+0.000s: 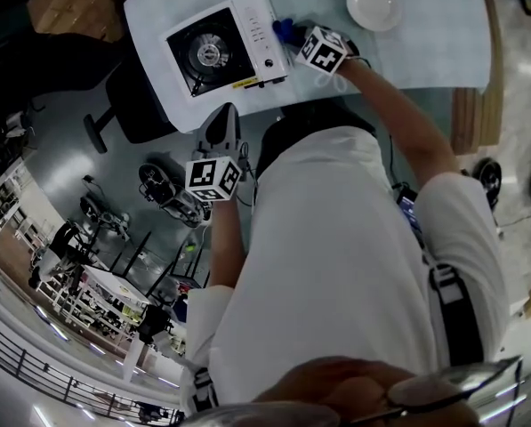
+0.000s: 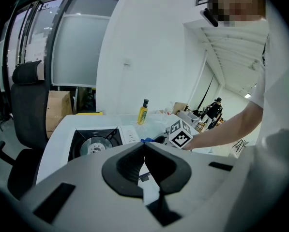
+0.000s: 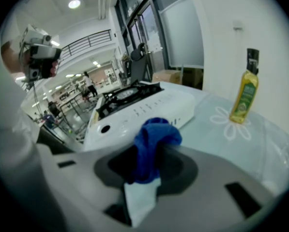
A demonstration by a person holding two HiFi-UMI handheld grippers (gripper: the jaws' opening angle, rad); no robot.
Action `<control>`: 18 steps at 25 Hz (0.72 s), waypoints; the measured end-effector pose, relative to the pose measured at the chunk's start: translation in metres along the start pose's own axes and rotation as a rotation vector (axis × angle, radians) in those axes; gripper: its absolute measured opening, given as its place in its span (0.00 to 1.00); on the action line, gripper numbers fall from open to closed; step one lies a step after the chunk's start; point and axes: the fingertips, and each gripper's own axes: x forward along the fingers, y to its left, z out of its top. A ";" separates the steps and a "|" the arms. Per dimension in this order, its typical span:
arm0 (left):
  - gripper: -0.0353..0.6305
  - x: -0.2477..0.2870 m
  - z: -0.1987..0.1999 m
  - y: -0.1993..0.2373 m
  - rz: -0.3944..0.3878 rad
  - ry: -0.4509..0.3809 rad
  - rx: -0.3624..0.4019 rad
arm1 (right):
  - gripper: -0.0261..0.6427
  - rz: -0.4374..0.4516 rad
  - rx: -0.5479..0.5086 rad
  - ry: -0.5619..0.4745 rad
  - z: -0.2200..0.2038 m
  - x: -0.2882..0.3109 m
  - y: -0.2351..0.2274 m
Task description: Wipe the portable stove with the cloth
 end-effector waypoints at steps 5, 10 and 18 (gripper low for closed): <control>0.10 0.002 -0.001 -0.002 -0.013 0.000 -0.004 | 0.23 0.018 0.005 0.010 -0.008 -0.001 0.013; 0.10 0.003 -0.003 -0.004 -0.015 -0.005 -0.004 | 0.23 0.026 -0.001 0.019 -0.014 -0.004 0.021; 0.10 -0.002 -0.006 -0.006 -0.009 -0.016 0.002 | 0.23 0.067 -0.006 0.037 -0.027 -0.007 0.043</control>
